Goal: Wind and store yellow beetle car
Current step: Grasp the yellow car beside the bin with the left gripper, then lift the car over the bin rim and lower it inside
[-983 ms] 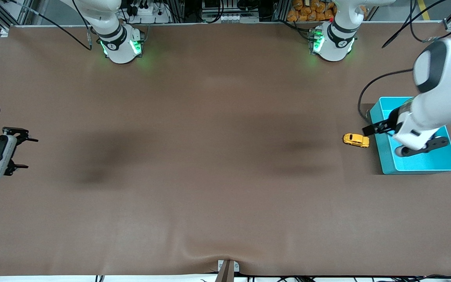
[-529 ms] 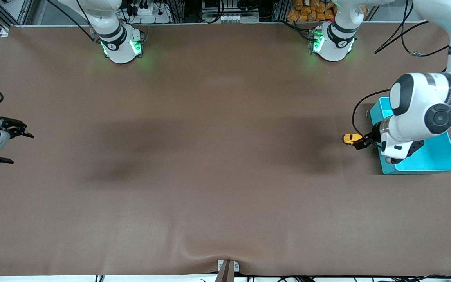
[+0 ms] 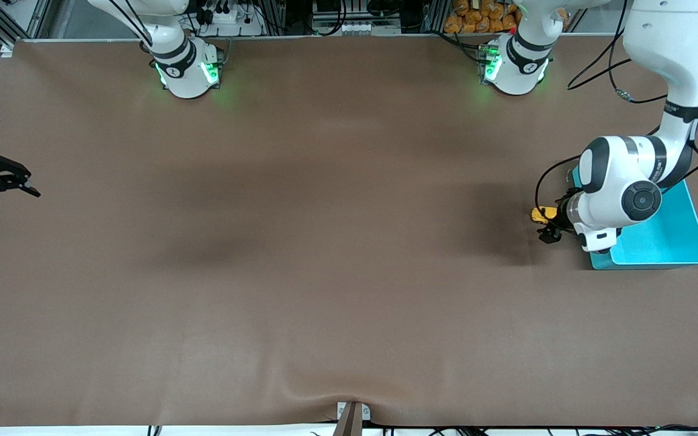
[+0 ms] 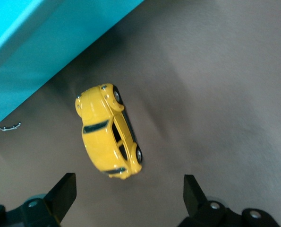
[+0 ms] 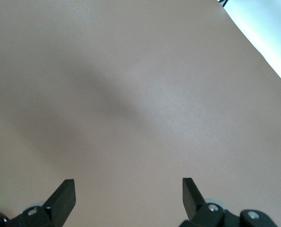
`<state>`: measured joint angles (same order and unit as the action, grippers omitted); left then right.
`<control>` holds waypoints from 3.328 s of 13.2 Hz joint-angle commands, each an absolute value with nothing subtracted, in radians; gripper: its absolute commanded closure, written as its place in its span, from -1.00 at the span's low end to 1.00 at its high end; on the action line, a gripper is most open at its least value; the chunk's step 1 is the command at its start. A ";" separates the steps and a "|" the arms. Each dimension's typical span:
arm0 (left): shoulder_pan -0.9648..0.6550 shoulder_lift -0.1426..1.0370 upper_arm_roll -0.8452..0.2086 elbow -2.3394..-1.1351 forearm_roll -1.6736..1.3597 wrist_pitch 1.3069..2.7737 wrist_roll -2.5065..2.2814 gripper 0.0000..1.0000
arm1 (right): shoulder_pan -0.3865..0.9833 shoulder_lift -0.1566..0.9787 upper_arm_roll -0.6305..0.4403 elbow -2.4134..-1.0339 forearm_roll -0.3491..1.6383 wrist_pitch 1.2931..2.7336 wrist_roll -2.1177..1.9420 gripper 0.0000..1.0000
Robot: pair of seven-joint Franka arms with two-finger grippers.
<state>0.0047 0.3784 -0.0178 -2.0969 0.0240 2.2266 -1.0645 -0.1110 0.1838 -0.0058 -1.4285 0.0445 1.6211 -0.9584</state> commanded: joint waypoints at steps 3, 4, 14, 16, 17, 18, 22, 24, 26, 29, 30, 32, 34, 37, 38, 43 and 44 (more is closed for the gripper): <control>0.017 0.405 -0.011 -2.097 0.051 2.255 -1.201 -1.00 | -0.101 0.109 -0.002 -1.468 0.026 1.599 -0.550 -1.00; 0.017 0.408 -0.005 -2.097 0.051 2.255 -1.212 -1.00 | -0.100 0.106 -0.002 -1.470 0.028 1.592 -0.457 -1.00; 0.017 0.434 0.020 -2.111 0.052 2.267 -1.278 -0.28 | -0.045 -0.002 -0.002 -1.548 0.040 1.582 -0.089 -1.00; 0.018 0.433 0.021 -2.111 0.052 2.267 -1.279 0.16 | -0.029 -0.006 -0.002 -1.548 0.040 1.577 -0.051 -1.00; 0.018 0.431 0.021 -2.112 0.052 2.266 -1.279 0.28 | -0.029 -0.008 -0.002 -1.548 0.040 1.577 -0.049 -1.00; 0.017 0.431 0.021 -2.115 0.052 2.266 -1.279 0.44 | -0.029 -0.008 -0.002 -1.548 0.040 1.577 -0.049 -1.00; 0.018 0.413 0.023 -2.115 0.052 2.264 -1.279 0.83 | -0.031 -0.006 -0.002 -1.543 0.035 1.574 -0.049 -1.00; 0.017 0.371 0.025 -2.109 0.052 2.254 -1.275 0.88 | -0.025 -0.008 -0.006 -1.539 0.032 1.569 -0.049 -1.00; 0.015 0.324 0.025 -2.077 0.054 2.203 -1.261 0.87 | -0.029 -0.002 -0.008 -1.536 0.032 1.559 -0.049 -1.00; 0.017 0.262 0.025 -2.024 0.098 2.108 -1.165 0.88 | -0.020 -0.002 -0.014 -1.532 0.029 1.549 -0.048 -1.00; 0.017 0.250 0.025 -2.001 0.121 2.071 -1.126 0.88 | -0.018 -0.002 -0.014 -1.532 0.028 1.549 -0.048 -1.00; 0.020 0.223 0.025 -1.977 0.144 2.023 -0.998 1.00 | -0.018 0.002 -0.012 -1.526 0.028 1.540 -0.046 -1.00; 0.063 0.193 0.029 -1.982 0.159 2.002 -0.817 1.00 | -0.018 0.002 -0.012 -1.525 0.026 1.539 -0.048 -1.00; 0.144 0.192 0.031 -1.988 0.160 2.002 -0.496 1.00 | -0.005 0.002 -0.017 -1.526 0.023 1.536 -0.054 -1.00; 0.173 0.195 0.031 -1.988 0.161 2.002 -0.423 1.00 | 0.001 0.002 -0.023 -1.526 0.011 1.529 -0.054 -1.00; 0.281 0.250 0.031 -1.991 0.225 2.060 -0.117 1.00 | 0.015 -0.008 -0.031 -1.528 0.000 1.487 -0.049 -1.00; 0.293 0.268 0.029 -1.993 0.248 2.084 -0.103 1.00 | 0.012 -0.009 -0.028 -1.528 0.000 1.477 -0.049 -1.00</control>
